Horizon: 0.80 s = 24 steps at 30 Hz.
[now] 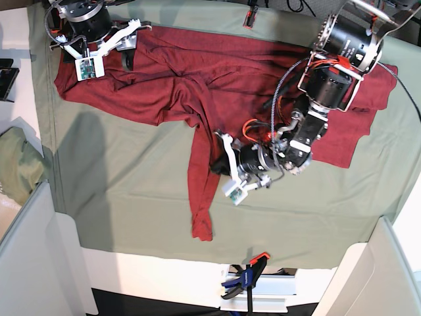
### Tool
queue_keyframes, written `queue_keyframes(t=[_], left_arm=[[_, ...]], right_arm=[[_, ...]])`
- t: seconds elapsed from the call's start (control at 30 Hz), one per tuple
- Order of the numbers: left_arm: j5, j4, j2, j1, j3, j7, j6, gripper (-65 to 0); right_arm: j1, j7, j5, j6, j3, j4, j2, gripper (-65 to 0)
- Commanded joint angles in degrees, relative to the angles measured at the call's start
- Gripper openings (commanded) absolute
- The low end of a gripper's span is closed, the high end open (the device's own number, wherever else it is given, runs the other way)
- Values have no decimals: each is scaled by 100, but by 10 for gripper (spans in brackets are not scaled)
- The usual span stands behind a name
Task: Fold the T-shirt properly
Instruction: 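Reach the left gripper to the hanging sleeve and grasp its cuff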
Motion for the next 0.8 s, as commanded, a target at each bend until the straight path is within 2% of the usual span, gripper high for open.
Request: queue_keyframes(t=[0.0,0.2,0.57,0.77], left_arm=[[-109,221,-146,-179,-50,-122,-221,-650],[-411,898,-807,44,-50,-98,-613,-650],[-1311,2824,-1661,1130,-55,385,-613,-650],[-1309,3764,-1996,1897,-57,393,-613,-650]], right_arm=[[17,131,44,0,26,129,17,-275],[24,199,46,0,24,129,17,-275],[22,199,111,0,24,129,166,-275],[22,199,109,0,26,129,256,-275]])
